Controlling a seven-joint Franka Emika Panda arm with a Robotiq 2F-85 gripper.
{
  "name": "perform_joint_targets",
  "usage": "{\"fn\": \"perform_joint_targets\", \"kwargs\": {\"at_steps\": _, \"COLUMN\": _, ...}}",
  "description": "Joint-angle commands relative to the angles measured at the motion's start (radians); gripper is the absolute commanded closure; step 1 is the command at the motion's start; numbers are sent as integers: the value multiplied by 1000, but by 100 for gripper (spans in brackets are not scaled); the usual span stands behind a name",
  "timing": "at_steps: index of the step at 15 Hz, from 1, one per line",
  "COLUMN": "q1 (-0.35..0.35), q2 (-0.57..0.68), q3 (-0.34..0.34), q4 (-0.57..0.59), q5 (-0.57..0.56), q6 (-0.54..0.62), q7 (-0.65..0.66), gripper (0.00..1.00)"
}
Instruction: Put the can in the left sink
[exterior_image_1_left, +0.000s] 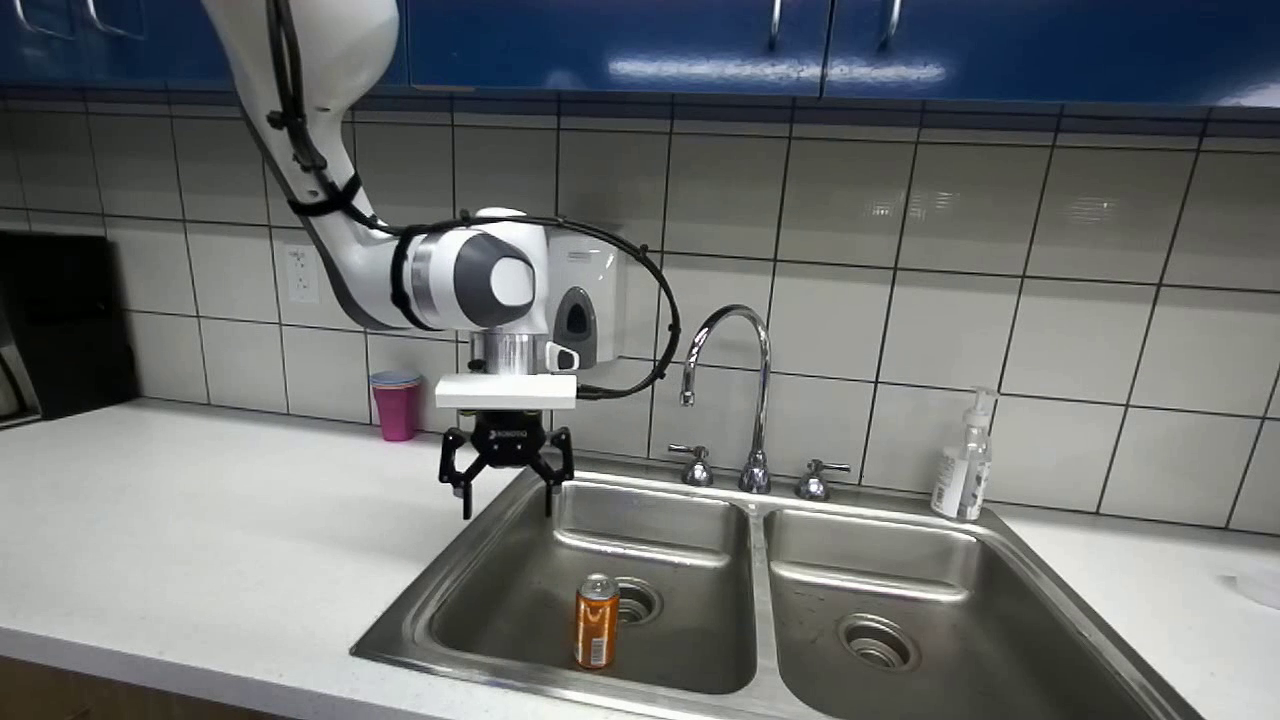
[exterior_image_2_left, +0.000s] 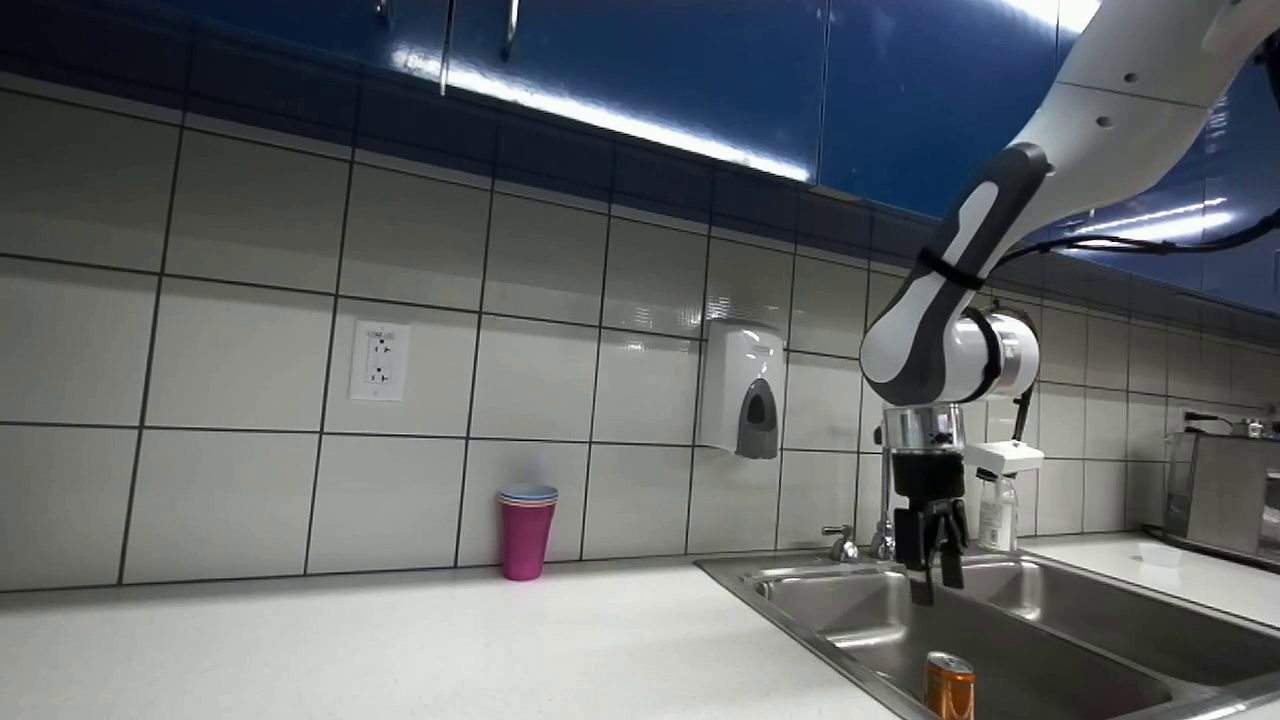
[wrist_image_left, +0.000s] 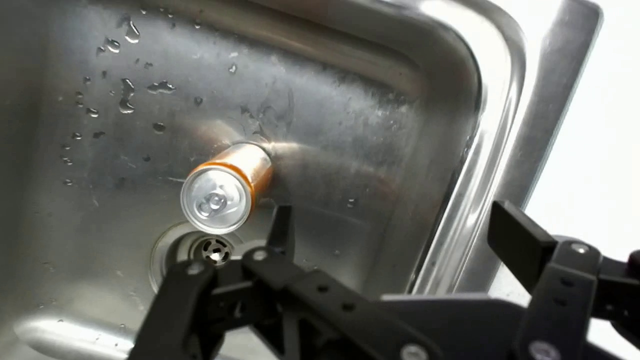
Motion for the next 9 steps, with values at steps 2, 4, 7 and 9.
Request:
{"fn": "perform_joint_targets", "kwargs": {"at_steps": 2, "q1": 3, "q2": -181, "q3": -20, "q4": -210, "q5": -59, "q6": 40, "q7": -90, "gripper": 0}}
{"fn": "perform_joint_targets", "kwargs": {"at_steps": 4, "q1": 4, "q2": -239, "q3": -35, "q4": -278, "q5": -89, "q6": 29, "q7": -126, "gripper": 0}}
{"fn": "perform_joint_targets", "kwargs": {"at_steps": 7, "q1": 10, "q2": -337, "q3": -52, "q4": -391, "q5": -135, "q6": 44, "q7": -132, "gripper": 0}}
{"fn": "perform_joint_targets", "kwargs": {"at_steps": 9, "q1": 8, "q2": -395, "q3": -62, "q4": -460, "q5": -177, "q6": 53, "q7": -130, "gripper": 0}}
